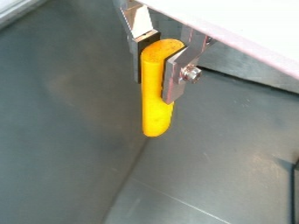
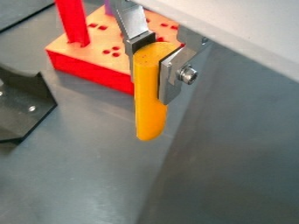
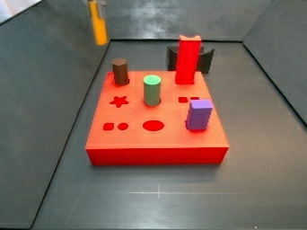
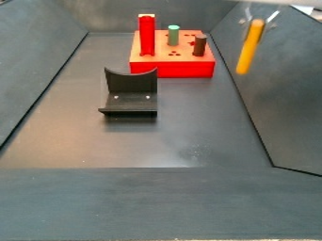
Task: Pick up the oval object. Move up. Move to above the board. Insert the oval object.
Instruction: Move to above the board.
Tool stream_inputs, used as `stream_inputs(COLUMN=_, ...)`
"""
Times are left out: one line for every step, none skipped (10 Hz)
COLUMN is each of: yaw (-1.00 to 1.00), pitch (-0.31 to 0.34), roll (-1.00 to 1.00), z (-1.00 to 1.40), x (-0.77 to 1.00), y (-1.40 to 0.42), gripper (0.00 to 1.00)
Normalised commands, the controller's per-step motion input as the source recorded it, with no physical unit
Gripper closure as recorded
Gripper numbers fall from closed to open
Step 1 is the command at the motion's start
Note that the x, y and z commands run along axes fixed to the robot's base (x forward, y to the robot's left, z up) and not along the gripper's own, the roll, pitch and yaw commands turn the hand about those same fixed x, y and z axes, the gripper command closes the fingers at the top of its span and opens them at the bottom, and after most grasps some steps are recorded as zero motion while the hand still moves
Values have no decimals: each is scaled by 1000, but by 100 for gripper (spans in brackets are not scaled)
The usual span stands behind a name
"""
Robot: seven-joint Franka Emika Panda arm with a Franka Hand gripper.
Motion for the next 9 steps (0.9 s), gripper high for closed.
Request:
stream_inputs(yaw=40, pitch=-9, roll=109, z=1000, x=-408, y=-135, gripper=100)
stream_inputs(yaw=27, pitch=29, roll=95, z=1000, x=-362, y=-118, gripper=100)
stream_inputs(yaw=19, pitch=54, roll=83, z=1000, x=-372, y=-108, gripper=100)
stream_inputs(yaw=18, pitch=65, roll=76, z=1000, x=-413, y=-84, gripper=100)
stream_inputs(yaw=17, pitch=72, roll=76, z=1000, x=-443, y=-77, gripper=100)
stream_inputs(yaw=19, pitch=75, roll=77, z=993, x=-523, y=-64, gripper=100)
stream_inputs(yaw=20, pitch=77, roll=76, z=893, x=-522, y=-51, gripper=100)
stream_inputs(yaw=20, pitch=73, roll=68, z=646, x=-519, y=-19, gripper=100)
stream_inputs(yaw=19, pitch=74, roll=65, z=545, x=-521, y=-8, gripper=100)
